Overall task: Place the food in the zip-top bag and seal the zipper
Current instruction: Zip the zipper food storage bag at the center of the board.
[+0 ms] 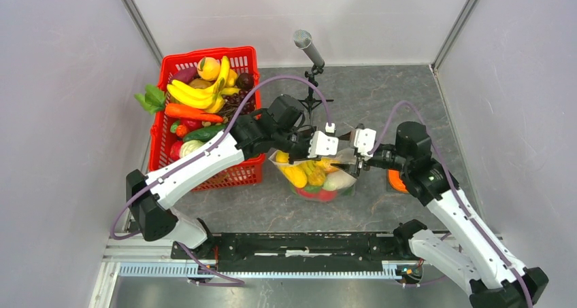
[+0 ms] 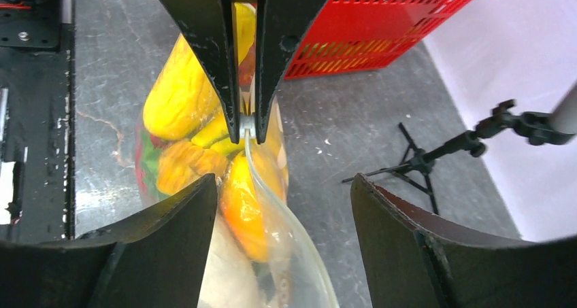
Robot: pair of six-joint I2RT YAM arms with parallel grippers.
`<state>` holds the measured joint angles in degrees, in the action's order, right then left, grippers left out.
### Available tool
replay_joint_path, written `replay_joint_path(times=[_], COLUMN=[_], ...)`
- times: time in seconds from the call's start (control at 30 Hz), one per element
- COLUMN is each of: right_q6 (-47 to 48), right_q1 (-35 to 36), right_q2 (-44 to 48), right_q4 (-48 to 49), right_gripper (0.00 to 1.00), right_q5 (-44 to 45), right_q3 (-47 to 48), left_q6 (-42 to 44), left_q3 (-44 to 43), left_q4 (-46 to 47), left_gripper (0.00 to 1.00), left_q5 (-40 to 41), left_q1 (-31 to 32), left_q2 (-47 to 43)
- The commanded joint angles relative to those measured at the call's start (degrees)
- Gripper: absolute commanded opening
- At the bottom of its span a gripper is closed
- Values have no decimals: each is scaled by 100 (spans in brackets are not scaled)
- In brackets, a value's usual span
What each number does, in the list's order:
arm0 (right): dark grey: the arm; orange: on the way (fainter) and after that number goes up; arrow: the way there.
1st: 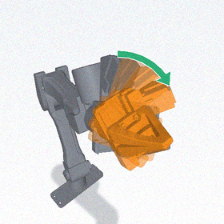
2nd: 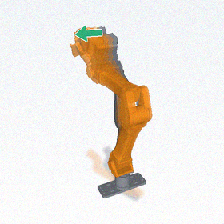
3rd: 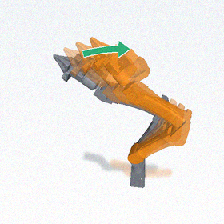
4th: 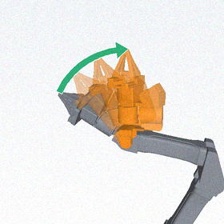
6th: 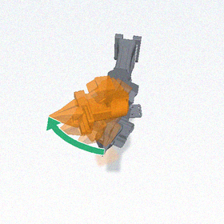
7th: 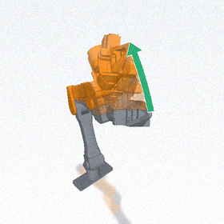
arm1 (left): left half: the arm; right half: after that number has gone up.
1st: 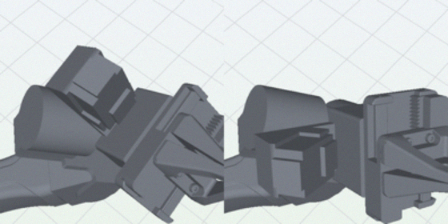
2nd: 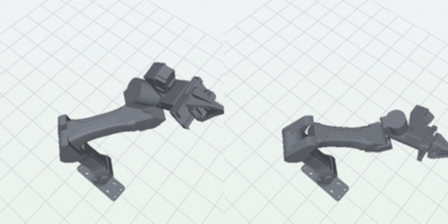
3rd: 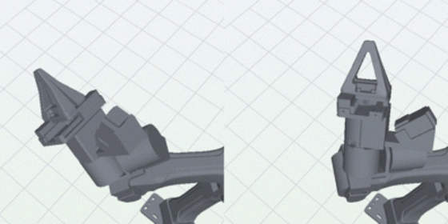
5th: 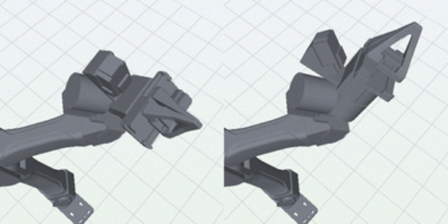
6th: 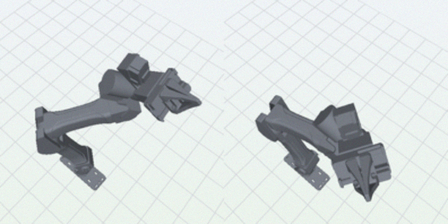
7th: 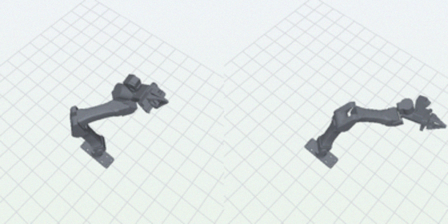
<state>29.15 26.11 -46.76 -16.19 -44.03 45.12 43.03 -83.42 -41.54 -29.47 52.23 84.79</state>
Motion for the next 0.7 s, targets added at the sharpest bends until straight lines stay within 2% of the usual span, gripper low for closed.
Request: replay_joint_path(times=[0.0, 0.13, 0.3, 0.57, 0.67], right_q6=[272, 714, 913, 1067, 927], right_q1=[8, 8, 8, 34, 43], right_q2=[260, 49, -575, -918, -912], right_q4=[-412, -1183, -1966, -1908, -1614], right_gripper=[78, 81, 76, 67, 54], right_q5=[535, 170, -137, -456, -537], right_q3=[410, 865, 1416, 1245, 1102], left_q6=[11, 41, -22, -101, -108], left_q3=[-109, -143, -139, -85, -56], left_q4=[304, 316, 516, 616, 614], left_gripper=[2, 2, 2, 2, 2], left_q5=[183, 151, -129, -200, -191], left_q1=[24, 24, 20, 59, 59], left_q2=[-146, -153, -153, -157, -161])
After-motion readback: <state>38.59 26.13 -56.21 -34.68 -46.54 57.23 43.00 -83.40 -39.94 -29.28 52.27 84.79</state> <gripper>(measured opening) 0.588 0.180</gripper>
